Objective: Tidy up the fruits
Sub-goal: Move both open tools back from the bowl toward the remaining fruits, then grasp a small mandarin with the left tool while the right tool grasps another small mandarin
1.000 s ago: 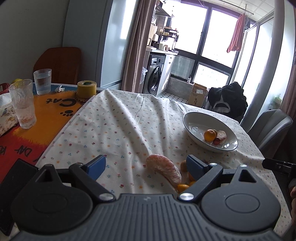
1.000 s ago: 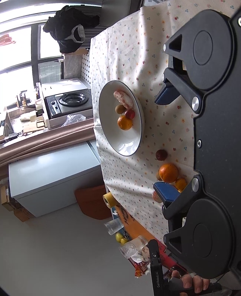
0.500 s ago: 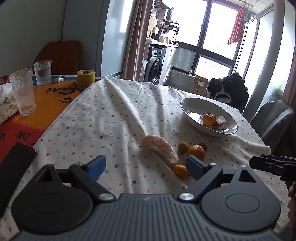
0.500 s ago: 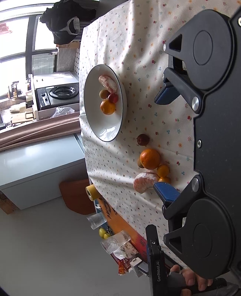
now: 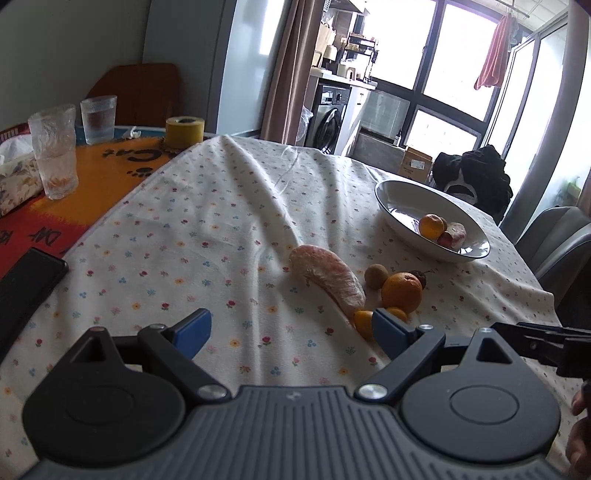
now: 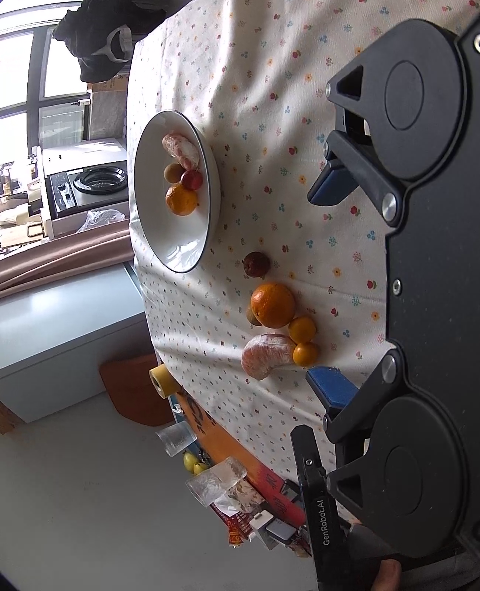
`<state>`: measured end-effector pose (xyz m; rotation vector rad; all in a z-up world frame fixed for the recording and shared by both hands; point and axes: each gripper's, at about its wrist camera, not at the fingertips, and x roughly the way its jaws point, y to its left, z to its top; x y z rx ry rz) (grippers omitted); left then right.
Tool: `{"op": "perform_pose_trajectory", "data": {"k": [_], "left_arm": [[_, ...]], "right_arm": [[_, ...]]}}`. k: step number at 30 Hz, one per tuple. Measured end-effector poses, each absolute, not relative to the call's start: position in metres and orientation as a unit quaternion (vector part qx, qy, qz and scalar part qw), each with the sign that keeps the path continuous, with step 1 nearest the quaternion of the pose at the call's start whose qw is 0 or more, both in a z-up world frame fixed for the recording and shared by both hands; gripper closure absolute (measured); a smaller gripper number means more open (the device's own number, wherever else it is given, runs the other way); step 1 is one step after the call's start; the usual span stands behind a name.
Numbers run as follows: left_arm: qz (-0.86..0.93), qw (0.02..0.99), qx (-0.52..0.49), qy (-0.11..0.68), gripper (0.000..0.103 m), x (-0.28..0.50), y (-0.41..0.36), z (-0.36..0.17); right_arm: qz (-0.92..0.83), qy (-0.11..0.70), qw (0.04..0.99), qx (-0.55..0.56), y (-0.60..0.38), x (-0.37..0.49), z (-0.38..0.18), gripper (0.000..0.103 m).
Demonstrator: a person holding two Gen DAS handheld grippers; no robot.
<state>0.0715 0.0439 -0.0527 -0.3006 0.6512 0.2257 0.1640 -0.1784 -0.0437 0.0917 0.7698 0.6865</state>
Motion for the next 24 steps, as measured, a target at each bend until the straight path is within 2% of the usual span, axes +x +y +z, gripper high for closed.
{"op": "perform_pose_trajectory", "data": {"k": [4,10,12,15,17,20,24], "left_arm": [[0.107,0.922,-0.143,0.344,0.011,0.076,0.039,-0.057],[0.115,0.915,-0.180,0.343,0.013,0.079,0.041,-0.063],[0.113,0.917,-0.180,0.338,0.015,0.081,0.037,-0.063],[0.109,0.910,-0.203,0.344,0.032,0.086,0.037,-0.065],[0.102,0.904,-0.225,0.349,0.050,0.090,0.039,-0.069],[0.101,0.898,-0.251,0.348,0.062,0.094,0.041,-0.073],[0.116,0.886,-0.286,0.346,0.070,0.100,0.042,-0.074]], "right_arm": [[0.317,0.380,0.867,0.061,-0.176,0.165,-0.048,0.009],[0.305,0.392,0.863,0.089,-0.171,0.166,-0.051,0.010],[0.300,0.396,0.861,0.104,-0.170,0.168,-0.053,0.014],[0.300,0.411,0.851,0.132,-0.169,0.173,-0.059,0.024],[0.301,0.424,0.841,0.154,-0.169,0.178,-0.064,0.035],[0.303,0.439,0.825,0.185,-0.169,0.183,-0.070,0.046],[0.300,0.453,0.811,0.218,-0.164,0.187,-0.075,0.055]]}}
